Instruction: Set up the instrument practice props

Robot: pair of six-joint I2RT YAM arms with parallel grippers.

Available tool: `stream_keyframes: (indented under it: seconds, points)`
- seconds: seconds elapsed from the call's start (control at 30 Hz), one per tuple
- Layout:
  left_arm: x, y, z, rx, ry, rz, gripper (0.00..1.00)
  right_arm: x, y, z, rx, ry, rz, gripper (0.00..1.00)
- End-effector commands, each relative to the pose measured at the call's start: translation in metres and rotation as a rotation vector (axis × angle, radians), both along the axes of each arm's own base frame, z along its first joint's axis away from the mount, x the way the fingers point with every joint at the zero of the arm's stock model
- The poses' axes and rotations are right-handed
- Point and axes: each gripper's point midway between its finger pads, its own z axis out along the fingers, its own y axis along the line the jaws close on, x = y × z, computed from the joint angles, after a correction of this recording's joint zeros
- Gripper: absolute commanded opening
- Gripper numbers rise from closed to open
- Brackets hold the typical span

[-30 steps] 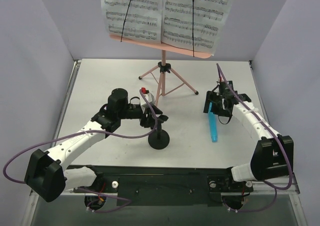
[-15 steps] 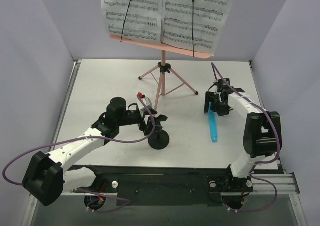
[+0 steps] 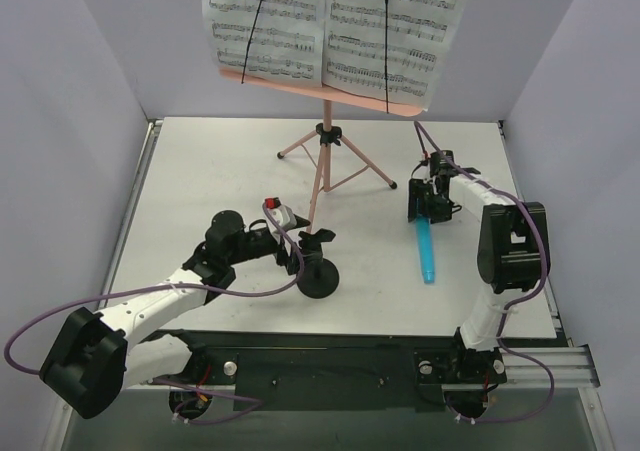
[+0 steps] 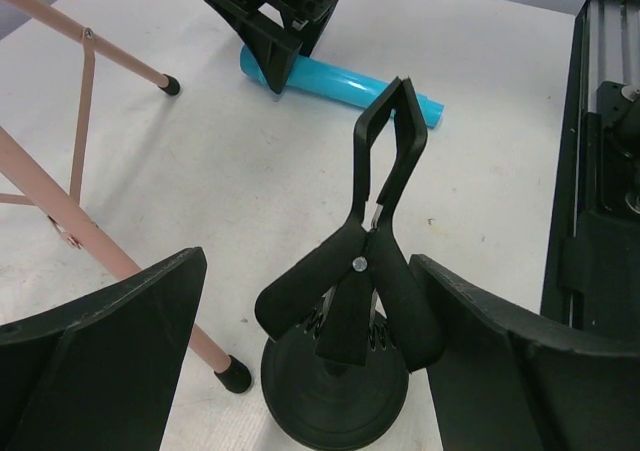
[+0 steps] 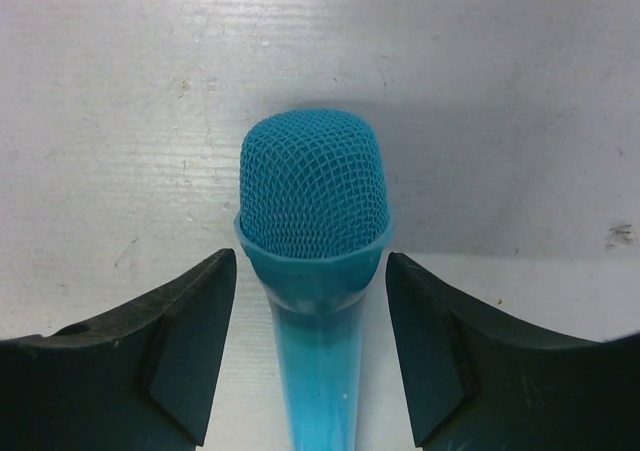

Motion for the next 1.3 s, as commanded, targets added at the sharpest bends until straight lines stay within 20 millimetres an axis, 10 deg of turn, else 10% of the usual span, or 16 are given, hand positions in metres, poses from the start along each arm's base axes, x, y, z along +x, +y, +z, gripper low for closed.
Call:
stream_keyframes:
  seconds: [0.0,0.77,1.27]
  points:
    - [0.003,-0.001,0.017,-0.030,-0.139,-0.005,0.93,0.004,-0.004,0.006,-0.007,0.020,0.008,0.54]
    - [0.011,0.006,0.027,-0.052,-0.246,-0.056,0.94,-0.015,-0.012,-0.011,-0.115,0.114,0.075,0.52]
    - [0.009,0.005,0.027,-0.063,-0.250,-0.096,0.94,-0.018,-0.009,-0.003,-0.095,0.083,0.074,0.09]
